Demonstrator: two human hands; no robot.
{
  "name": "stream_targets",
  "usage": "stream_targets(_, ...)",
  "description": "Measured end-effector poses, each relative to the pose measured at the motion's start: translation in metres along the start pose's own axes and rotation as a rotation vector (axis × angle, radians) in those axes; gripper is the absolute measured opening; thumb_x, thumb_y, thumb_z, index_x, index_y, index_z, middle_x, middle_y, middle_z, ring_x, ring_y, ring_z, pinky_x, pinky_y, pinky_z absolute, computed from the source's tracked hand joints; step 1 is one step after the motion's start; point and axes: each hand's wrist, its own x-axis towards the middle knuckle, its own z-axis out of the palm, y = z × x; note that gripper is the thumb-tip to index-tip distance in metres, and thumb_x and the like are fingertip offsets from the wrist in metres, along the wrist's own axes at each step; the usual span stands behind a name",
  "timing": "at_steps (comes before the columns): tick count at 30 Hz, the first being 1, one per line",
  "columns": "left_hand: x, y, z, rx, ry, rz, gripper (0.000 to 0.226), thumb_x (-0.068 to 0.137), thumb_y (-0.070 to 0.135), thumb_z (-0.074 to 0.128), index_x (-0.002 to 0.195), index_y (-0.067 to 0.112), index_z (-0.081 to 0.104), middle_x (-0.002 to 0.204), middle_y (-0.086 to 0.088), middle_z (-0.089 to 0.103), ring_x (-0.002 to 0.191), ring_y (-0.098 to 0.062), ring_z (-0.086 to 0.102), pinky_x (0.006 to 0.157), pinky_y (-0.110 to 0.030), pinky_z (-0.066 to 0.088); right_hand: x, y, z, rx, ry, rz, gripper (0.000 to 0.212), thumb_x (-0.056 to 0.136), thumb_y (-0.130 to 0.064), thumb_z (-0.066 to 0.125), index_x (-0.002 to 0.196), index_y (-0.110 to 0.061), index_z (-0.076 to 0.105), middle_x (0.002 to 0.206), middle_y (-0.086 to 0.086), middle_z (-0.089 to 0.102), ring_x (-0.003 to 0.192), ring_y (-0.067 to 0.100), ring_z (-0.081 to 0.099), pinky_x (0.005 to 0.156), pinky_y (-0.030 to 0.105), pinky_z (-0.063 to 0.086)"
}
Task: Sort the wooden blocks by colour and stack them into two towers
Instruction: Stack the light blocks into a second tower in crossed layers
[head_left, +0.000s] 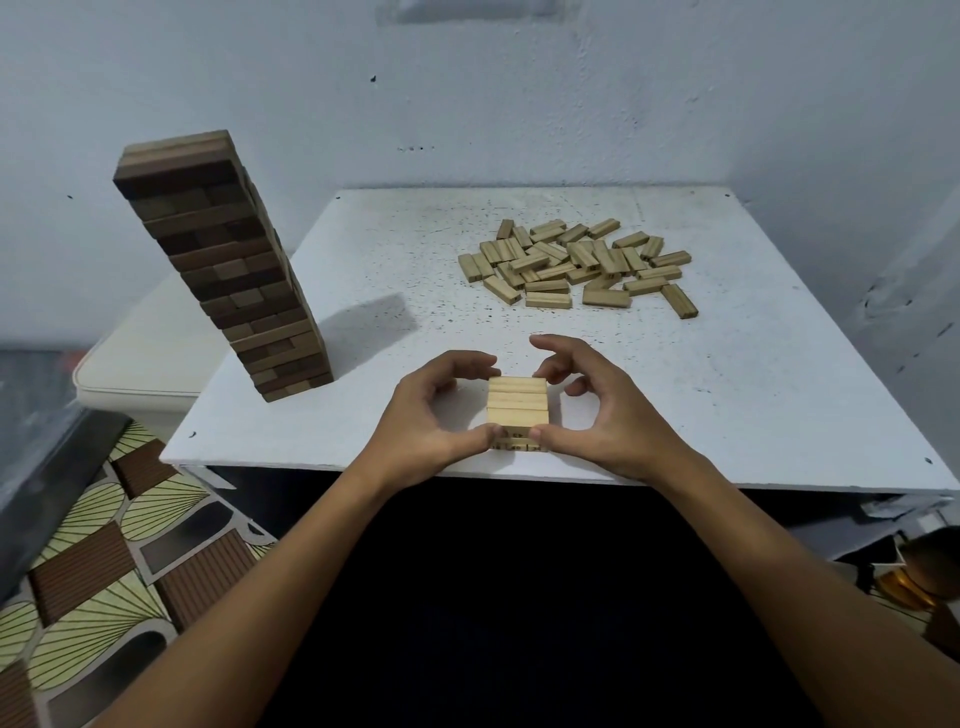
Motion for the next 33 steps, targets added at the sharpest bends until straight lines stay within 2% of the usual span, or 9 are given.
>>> stream_targets(5, 0.000, -0.001, 0.000, 0.003, 0.001, 0.001, 0.055, 0.065, 0.020, 0.079, 0.117, 0.025, 0.062, 0.112, 0.014, 0.069, 0.112, -0.004, 0.059, 0.099, -0.021, 0.042, 0.000, 0.000, -0.001, 0.002, 0.005, -0.006, 0.079, 0.072, -0.023, 0.084, 0.129, -0.051, 0.038, 0.111, -0.021, 0.057, 0.108, 0.000, 0.051, 0.089, 0.021, 0.042)
stream_targets(13, 0.001, -0.002, -0.002, -0.035, -0.041, -0.036, 0.049, 0.073, 0.034, 0.075, 0.120, 0.026, 0.062, 0.117, 0.014, 0.067, 0.115, -0.005, 0.056, 0.101, -0.022, 0.042, -0.001, -0.001, 0.000, 0.015, -0.014, 0.028, 0.077, 0.070, -0.037, 0.084, 0.131, -0.051, 0.039, 0.114, -0.023, 0.056, 0.108, -0.002, 0.051, 0.088, 0.014, 0.040)
stream_targets(17, 0.007, -0.001, -0.002, -0.168, -0.042, -0.110, 0.039, 0.080, 0.040, 0.066, 0.116, 0.026, 0.064, 0.114, 0.009, 0.070, 0.113, -0.007, 0.060, 0.099, -0.026, 0.044, 0.002, 0.002, -0.001, 0.176, 0.033, 0.062, 0.055, 0.080, -0.039, 0.073, 0.130, -0.040, 0.049, 0.112, -0.014, 0.061, 0.104, 0.004, 0.055, 0.088, 0.015, 0.043)
stream_targets(19, 0.016, 0.001, -0.004, -0.197, -0.028, -0.141, 0.028, 0.089, 0.035, 0.062, 0.114, 0.024, 0.065, 0.109, 0.008, 0.072, 0.109, -0.005, 0.062, 0.096, -0.025, 0.045, 0.008, 0.003, -0.003, 0.249, 0.068, 0.098, 0.044, 0.087, -0.032, 0.070, 0.128, -0.033, 0.054, 0.111, -0.007, 0.062, 0.100, 0.005, 0.057, 0.086, 0.020, 0.046)
stream_targets(22, 0.035, 0.004, -0.009, -0.198, -0.004, -0.179, 0.028, 0.097, 0.040, 0.051, 0.115, 0.024, 0.065, 0.105, 0.007, 0.073, 0.105, -0.008, 0.064, 0.093, -0.032, 0.048, 0.021, 0.006, -0.007, 0.252, 0.107, 0.130, 0.039, 0.087, -0.021, 0.071, 0.124, -0.027, 0.059, 0.109, -0.005, 0.063, 0.099, 0.008, 0.059, 0.081, 0.023, 0.049)
stream_targets(25, 0.063, 0.006, -0.011, -0.200, 0.001, -0.192, 0.027, 0.101, 0.035, 0.045, 0.116, 0.022, 0.064, 0.104, 0.003, 0.073, 0.102, -0.012, 0.066, 0.092, -0.039, 0.053, 0.044, 0.011, -0.014, 0.130, 0.160, 0.089, 0.038, 0.087, -0.014, 0.070, 0.123, -0.023, 0.062, 0.113, -0.006, 0.064, 0.101, 0.007, 0.059, 0.080, 0.021, 0.048)
stream_targets(28, 0.094, -0.004, -0.006, 0.020, 0.030, -0.104, 0.026, 0.097, 0.031, 0.055, 0.117, 0.018, 0.066, 0.114, 0.001, 0.070, 0.108, -0.013, 0.063, 0.095, -0.039, 0.051, 0.072, 0.017, -0.021, -0.105, 0.185, 0.028, 0.039, 0.092, -0.013, 0.062, 0.131, -0.018, 0.059, 0.132, 0.000, 0.058, 0.120, 0.010, 0.051, 0.098, 0.022, 0.041)
stream_targets(31, 0.114, -0.014, 0.003, 0.329, 0.013, -0.021, 0.039, 0.095, 0.035, 0.054, 0.127, 0.014, 0.062, 0.132, -0.004, 0.061, 0.125, -0.019, 0.052, 0.099, -0.028, 0.039, 0.095, 0.025, -0.024, -0.477, 0.055, 0.042, 0.048, 0.099, -0.023, 0.049, 0.146, -0.016, 0.042, 0.153, 0.005, 0.037, 0.146, 0.022, 0.023, 0.118, 0.038, 0.020)
stream_targets(33, 0.116, -0.020, 0.010, 0.473, -0.034, -0.004, 0.059, 0.090, 0.049, 0.042, 0.138, 0.017, 0.052, 0.146, -0.002, 0.048, 0.138, -0.019, 0.038, 0.108, -0.033, 0.031, 0.102, 0.030, -0.022, -0.691, -0.063, 0.077, 0.053, 0.104, -0.032, 0.037, 0.153, -0.015, 0.026, 0.161, 0.006, 0.020, 0.150, 0.023, 0.006, 0.121, 0.042, 0.005)
